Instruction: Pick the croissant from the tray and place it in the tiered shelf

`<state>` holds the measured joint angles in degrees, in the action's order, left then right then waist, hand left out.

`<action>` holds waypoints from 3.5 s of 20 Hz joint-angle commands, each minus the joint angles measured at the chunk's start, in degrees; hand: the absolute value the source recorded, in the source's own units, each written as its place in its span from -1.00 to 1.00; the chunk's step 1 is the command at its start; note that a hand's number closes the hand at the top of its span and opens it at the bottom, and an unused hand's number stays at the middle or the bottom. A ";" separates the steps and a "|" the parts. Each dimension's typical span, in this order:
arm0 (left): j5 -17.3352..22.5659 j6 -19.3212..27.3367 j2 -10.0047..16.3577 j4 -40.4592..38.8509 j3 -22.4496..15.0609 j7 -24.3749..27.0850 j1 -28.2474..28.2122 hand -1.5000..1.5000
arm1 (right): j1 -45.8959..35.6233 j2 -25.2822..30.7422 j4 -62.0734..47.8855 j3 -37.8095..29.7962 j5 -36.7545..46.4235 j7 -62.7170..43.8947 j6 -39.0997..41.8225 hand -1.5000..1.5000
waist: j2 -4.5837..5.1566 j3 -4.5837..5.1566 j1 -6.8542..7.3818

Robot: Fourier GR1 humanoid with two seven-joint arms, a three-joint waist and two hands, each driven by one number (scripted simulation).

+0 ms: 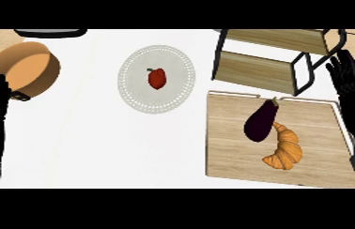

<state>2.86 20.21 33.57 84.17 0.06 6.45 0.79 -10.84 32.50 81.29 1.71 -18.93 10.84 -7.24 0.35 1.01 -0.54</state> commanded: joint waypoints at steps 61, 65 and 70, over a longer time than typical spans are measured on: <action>3.52 -7.32 -17.32 10.07 -0.78 -15.16 5.96 0.00 | 0.41 7.28 15.45 19.19 46.31 -52.03 25.74 -1.00 | -0.28 -1.03 0.71; 1.76 -6.81 -19.11 12.86 -0.73 -15.10 2.36 0.00 | 5.45 3.29 15.60 20.62 53.24 -50.65 23.65 -1.00 | -0.36 -1.02 0.61; 1.77 -9.15 -21.03 6.29 0.86 -8.19 2.18 0.00 | 4.76 0.85 12.11 17.26 55.53 -45.37 22.93 -1.00 | -0.29 -1.01 0.59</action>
<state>5.03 12.15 14.30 95.49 0.00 -7.15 3.27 -5.37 36.24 97.78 20.20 34.07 -38.36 17.17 -0.01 -0.01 0.03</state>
